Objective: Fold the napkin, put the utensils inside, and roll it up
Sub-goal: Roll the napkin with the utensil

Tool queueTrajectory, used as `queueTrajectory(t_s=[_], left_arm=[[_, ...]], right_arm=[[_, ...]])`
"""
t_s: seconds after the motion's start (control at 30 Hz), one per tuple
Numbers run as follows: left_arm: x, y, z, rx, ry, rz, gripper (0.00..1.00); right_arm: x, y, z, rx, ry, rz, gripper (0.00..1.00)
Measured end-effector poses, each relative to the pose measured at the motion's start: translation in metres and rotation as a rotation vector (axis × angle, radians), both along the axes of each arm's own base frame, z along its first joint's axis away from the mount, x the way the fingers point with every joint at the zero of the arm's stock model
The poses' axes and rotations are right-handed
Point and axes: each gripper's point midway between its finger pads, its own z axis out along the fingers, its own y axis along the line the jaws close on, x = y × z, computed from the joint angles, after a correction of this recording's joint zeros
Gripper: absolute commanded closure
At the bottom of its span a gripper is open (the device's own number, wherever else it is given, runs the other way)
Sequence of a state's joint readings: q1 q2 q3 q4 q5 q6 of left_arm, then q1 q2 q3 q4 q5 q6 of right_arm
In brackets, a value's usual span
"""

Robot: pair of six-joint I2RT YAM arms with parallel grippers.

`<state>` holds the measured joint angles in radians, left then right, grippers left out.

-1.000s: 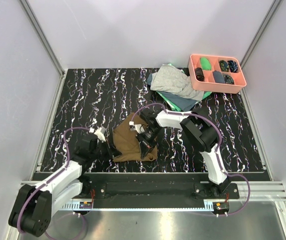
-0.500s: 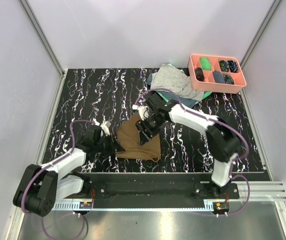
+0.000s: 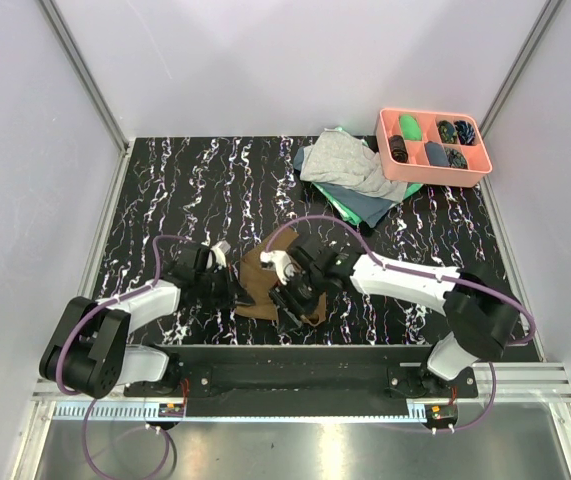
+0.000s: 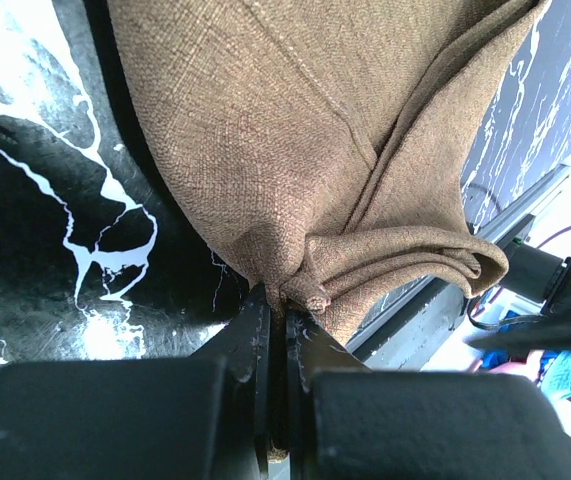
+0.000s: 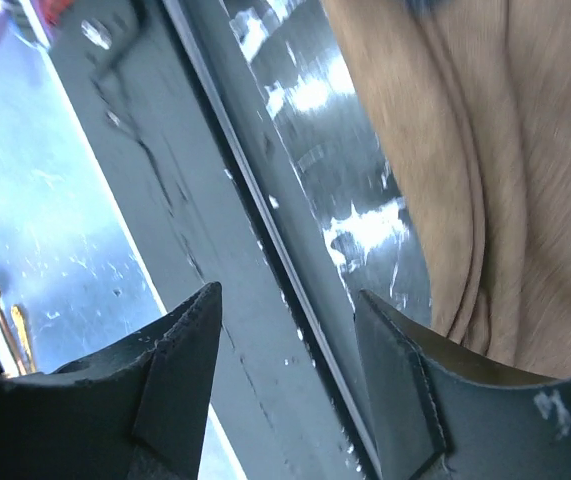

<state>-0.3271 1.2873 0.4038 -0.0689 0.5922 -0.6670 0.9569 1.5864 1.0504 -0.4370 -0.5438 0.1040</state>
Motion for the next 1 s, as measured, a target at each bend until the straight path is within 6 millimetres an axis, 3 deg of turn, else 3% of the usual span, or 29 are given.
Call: queueTrajectory(t_s=[0.2, 0.67, 1.0], left_arm=[[0.000, 0.000, 0.000, 0.003, -0.002, -0.007, 1.00], [-0.001, 0.001, 0.000, 0.008, 0.001, -0.011, 1.00], [-0.001, 0.001, 0.000, 0.009, 0.002, -0.012, 1.00]], right_arm=[[-0.007, -0.019, -0.027, -0.110, 0.048, -0.048, 0.37], [0.025, -0.045, -0.048, -0.243, -0.012, -0.171, 0.36], [0.035, -0.058, -0.059, -0.291, 0.001, -0.207, 0.36]])
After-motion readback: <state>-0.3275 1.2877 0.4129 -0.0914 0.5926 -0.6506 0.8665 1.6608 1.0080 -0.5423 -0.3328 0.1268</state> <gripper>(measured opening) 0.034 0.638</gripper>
